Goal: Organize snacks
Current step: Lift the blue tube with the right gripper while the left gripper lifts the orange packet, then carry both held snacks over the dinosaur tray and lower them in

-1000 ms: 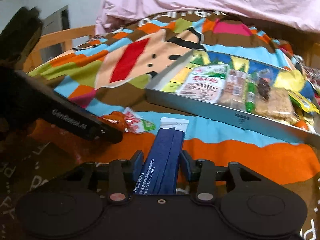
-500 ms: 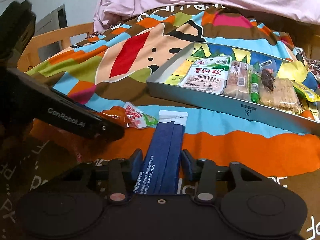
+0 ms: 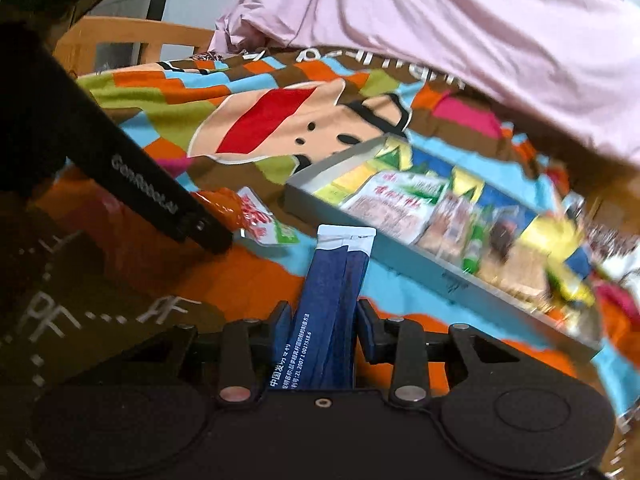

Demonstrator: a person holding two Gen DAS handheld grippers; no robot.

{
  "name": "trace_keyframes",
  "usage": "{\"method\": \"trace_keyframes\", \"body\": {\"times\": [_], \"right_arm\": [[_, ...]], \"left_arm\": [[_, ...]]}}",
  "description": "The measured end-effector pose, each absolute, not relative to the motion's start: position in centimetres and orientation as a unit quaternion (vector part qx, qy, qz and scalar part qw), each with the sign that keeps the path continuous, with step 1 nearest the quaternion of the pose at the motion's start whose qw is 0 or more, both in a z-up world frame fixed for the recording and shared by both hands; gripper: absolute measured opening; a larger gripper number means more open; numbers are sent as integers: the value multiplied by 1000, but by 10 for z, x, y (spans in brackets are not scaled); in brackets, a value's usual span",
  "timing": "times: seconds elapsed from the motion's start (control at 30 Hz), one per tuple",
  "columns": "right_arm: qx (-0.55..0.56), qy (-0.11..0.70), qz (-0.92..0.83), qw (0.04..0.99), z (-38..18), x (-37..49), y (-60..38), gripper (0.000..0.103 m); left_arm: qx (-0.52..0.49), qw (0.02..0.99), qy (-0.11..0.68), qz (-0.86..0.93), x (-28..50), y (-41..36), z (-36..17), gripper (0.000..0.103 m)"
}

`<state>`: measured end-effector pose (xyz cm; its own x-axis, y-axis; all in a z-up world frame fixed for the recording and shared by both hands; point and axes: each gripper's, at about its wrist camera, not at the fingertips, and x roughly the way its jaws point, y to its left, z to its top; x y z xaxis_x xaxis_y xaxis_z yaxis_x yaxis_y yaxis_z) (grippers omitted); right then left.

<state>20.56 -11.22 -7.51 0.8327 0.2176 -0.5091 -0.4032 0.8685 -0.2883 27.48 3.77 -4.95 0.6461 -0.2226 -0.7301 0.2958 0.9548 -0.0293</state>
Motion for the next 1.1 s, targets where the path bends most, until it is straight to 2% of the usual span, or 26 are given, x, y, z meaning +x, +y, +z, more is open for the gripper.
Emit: {"method": "trace_keyframes", "body": {"times": [0.3, 0.7, 0.87, 1.1], "right_arm": [[-224, 177, 131, 950, -62, 216, -120, 37], [-237, 104, 97, 961, -33, 272, -130, 37], [-236, 83, 94, 964, -17, 310, -129, 37], [-250, 84, 88, 960, -9, 359, -126, 37]], "left_arm": [[21, 928, 344, -139, 283, 38, -31, 58], [20, 958, 246, -149, 344, 22, 6, 58], [18, 966, 221, -132, 374, 17, 5, 58], [-23, 966, 232, -112, 415, 10, -14, 58]]}}
